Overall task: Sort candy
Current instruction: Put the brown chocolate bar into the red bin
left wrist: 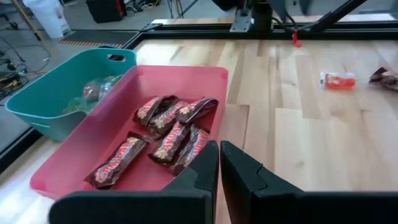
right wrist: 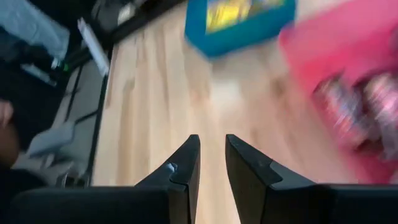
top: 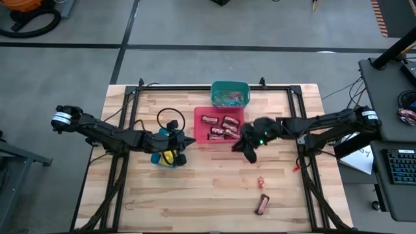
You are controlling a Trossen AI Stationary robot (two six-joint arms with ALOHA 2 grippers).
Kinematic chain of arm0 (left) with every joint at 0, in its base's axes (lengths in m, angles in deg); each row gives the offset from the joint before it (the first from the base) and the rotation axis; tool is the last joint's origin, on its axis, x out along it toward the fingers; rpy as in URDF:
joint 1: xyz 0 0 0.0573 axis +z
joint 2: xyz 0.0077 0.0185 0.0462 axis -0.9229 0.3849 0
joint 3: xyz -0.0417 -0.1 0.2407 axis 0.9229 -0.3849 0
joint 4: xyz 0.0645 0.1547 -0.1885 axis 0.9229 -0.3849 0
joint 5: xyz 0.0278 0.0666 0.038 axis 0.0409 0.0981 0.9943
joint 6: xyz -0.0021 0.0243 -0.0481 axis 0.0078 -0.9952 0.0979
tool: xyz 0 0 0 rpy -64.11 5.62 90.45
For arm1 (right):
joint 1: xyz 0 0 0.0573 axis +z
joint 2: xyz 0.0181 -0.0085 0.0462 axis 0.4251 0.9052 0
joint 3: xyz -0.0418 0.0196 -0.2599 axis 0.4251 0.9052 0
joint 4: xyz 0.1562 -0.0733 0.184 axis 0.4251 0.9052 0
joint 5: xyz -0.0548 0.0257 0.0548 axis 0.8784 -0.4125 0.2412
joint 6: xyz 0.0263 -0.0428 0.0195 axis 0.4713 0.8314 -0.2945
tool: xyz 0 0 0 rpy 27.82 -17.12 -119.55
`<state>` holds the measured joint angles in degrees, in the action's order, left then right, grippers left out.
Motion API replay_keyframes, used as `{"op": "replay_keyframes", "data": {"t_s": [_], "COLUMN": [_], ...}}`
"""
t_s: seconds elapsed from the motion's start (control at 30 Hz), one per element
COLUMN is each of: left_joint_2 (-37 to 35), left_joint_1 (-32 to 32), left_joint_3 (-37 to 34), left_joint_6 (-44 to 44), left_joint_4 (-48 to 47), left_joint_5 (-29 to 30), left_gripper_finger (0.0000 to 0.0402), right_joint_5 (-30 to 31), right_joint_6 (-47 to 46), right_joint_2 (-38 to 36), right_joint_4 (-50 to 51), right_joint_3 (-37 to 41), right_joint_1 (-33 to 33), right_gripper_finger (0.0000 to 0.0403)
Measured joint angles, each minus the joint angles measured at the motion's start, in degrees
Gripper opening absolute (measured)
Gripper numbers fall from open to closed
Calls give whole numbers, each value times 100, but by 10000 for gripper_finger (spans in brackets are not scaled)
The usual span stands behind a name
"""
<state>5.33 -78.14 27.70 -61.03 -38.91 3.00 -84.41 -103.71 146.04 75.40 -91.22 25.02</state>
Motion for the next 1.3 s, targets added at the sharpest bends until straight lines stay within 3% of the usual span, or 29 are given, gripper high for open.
{"op": "replay_keyframes", "data": {"t_s": [0.47, 0.67, 1.03, 1.3], "left_joint_2": [-39, -41, 173, 562], "left_joint_1": [-114, -119, -229, -729], "left_joint_3": [0, 0, 0, 0], "left_joint_6": [135, 271, 735, 916], "left_joint_4": [504, 656, 904, 1807], "left_joint_5": [-2, -2, -4, 0], "left_gripper_finger": [1, 1, 1, 1], "right_joint_5": [22, 535, 632, 668], "right_joint_6": [-466, -554, -614, 273], "right_joint_2": [5, 90, 996, 1676], "right_joint_4": [745, 1738, 3748, 4876], "right_joint_3": [-66, -410, -1572, -2200], "right_joint_1": [1706, 2302, 3080, 3681], "right_gripper_finger": [68, 68, 68, 68]}}
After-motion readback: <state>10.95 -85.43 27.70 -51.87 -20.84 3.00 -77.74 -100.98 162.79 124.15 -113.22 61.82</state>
